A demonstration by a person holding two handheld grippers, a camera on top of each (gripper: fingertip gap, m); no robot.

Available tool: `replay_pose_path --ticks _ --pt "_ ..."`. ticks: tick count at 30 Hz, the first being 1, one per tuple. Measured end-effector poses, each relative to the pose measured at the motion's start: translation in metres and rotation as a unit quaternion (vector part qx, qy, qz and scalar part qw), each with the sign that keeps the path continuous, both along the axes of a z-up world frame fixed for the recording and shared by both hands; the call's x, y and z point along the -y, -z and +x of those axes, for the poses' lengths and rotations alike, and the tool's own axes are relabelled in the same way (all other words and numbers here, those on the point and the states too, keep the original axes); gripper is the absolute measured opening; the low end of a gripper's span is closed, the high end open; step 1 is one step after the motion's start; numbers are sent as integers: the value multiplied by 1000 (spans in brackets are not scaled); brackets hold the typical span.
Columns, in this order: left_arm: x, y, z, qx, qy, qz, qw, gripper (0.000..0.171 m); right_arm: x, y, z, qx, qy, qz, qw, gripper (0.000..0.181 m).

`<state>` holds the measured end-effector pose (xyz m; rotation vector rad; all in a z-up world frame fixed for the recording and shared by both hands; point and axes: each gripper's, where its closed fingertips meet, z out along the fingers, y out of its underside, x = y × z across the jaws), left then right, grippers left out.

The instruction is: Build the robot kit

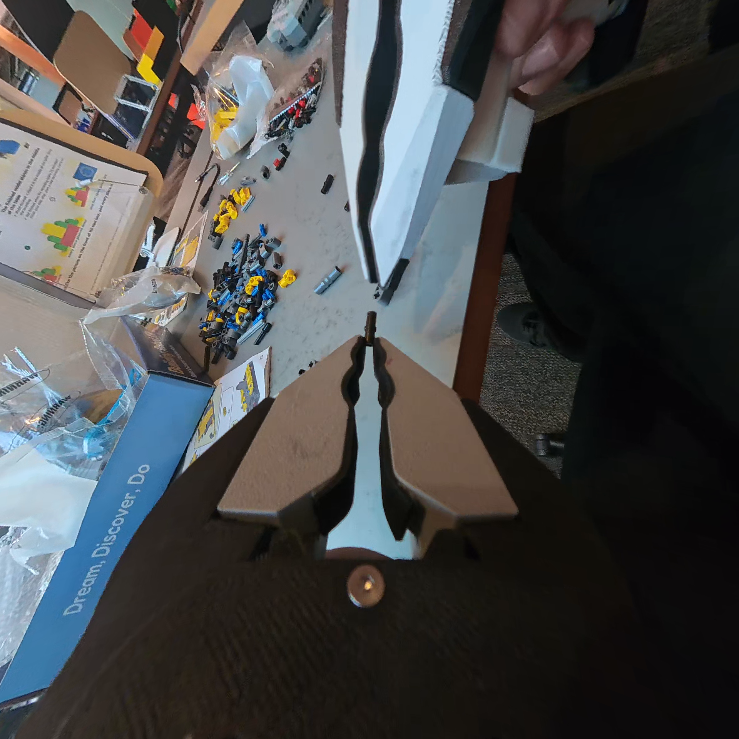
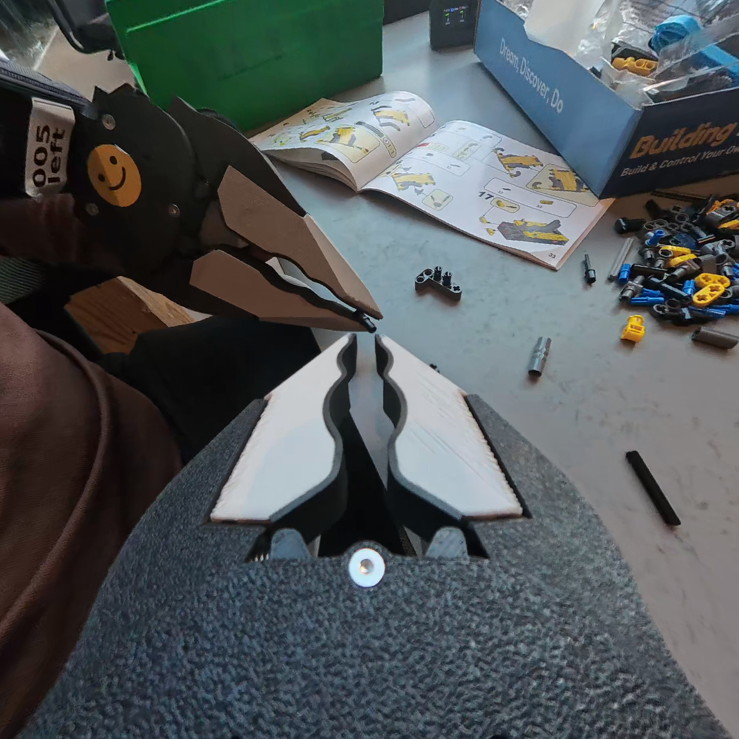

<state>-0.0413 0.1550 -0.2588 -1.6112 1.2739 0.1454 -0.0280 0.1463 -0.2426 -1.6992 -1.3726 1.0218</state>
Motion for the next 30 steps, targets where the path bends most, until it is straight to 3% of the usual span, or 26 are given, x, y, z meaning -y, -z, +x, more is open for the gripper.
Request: replay_pose_path --ticks 8,11,30 --pt "7 -19 10 61 32 18 997 1 6 -12 -5 -37 -12 -7 999 8" --pt "9 -21 11 67 37 24 997 1 6 -18 -4 -53 -12 -21 998 2" --pt "10 -35 13 108 41 45 992 1 10 -28 -6 -100 -21 -85 991 4"
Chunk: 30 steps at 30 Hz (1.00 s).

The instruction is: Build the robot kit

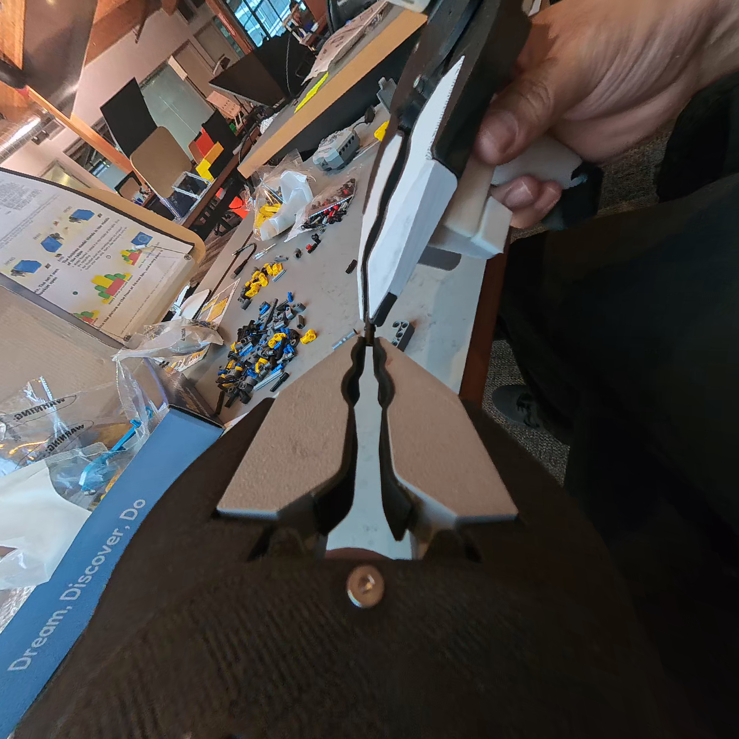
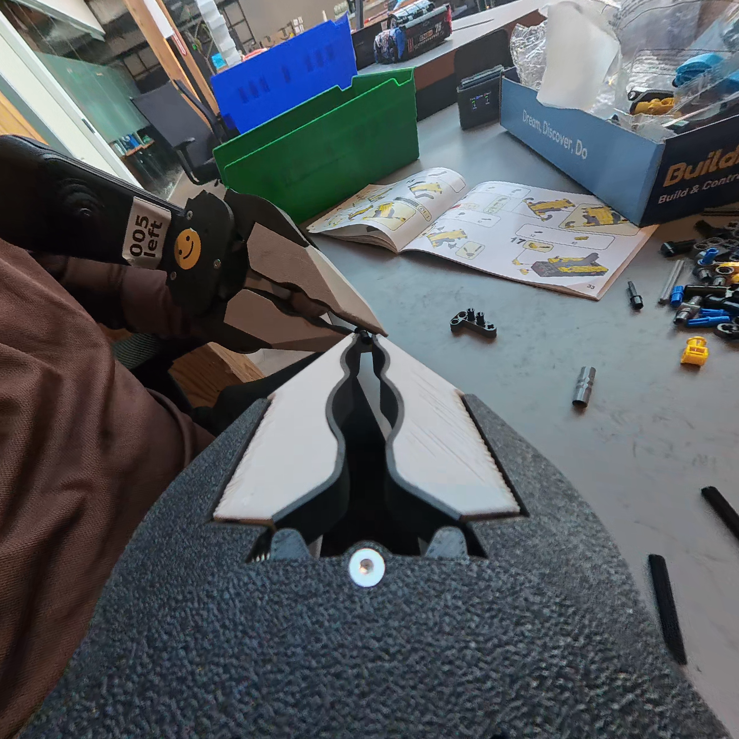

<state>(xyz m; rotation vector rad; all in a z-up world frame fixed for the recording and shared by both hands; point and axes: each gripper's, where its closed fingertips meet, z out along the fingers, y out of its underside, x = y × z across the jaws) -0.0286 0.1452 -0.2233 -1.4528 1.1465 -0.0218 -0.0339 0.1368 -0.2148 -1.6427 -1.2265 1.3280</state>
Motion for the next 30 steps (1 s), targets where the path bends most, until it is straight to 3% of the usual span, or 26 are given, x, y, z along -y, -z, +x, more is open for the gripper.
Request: replay_pose_path --ticks 7,13,19,22,24,27,30 --pt "-1 2 0 -3 -11 5 1000 1 -1 1 1 20 6 34 999 4" --pt "3 36 2 10 -2 -156 988 11 -25 12 21 83 57 58 993 3" --pt "1 37 4 10 3 -210 978 19 -42 26 43 169 81 96 978 3" --pt "-13 28 -1 -3 -7 -197 980 20 -39 34 43 199 68 94 973 3" --pt "-22 33 -6 -18 -12 -206 978 18 -39 38 43 217 64 99 969 3" --pt "-22 49 -4 -23 5 -274 961 19 -40 40 44 243 63 118 961 3" --pt "-28 47 1 -23 14 -270 963 19 -38 40 44 259 59 126 956 3"
